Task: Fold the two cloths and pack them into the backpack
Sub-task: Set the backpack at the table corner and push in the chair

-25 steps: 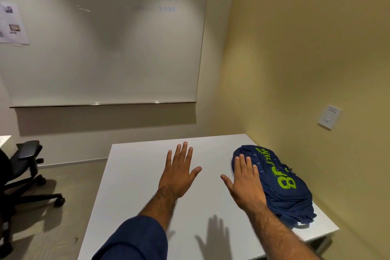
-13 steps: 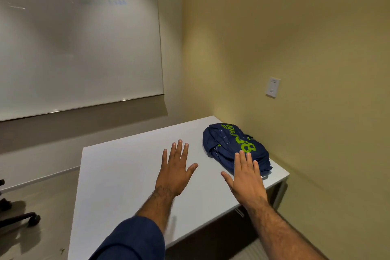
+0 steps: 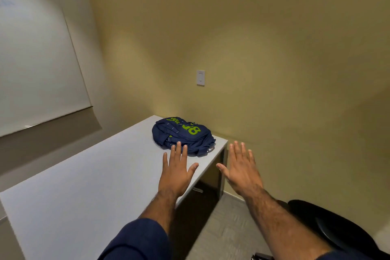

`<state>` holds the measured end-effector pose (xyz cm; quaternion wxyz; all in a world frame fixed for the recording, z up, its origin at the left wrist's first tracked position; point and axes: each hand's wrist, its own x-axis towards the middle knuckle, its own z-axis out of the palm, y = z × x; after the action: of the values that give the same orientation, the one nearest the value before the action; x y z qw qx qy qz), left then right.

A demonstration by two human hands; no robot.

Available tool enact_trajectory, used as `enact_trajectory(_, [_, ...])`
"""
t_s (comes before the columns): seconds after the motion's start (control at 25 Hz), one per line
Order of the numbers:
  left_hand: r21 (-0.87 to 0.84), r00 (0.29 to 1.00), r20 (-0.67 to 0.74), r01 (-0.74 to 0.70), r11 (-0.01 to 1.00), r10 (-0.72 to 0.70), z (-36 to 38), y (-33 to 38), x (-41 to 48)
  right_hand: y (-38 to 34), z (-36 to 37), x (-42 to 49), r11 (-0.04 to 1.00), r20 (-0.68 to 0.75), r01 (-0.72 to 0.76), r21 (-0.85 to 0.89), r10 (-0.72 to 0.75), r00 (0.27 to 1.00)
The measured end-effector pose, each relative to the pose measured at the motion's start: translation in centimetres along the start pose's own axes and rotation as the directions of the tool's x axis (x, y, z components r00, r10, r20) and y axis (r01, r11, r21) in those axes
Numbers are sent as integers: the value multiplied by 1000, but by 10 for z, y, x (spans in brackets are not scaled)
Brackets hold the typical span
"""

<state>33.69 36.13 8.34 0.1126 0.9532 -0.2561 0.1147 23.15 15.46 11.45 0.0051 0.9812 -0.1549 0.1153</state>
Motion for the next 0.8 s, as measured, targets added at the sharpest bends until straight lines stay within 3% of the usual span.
enact_trajectory(0.36, [-159, 959, 43, -271, 949, 281, 6, 113, -69, 79, -48, -155, 946, 21, -286, -155, 293, 956])
enact_trajectory(0.8, [-228, 823, 169, -503, 834, 543, 25, 277, -112, 235, -61, -311, 796, -1, -584, -157, 591, 806])
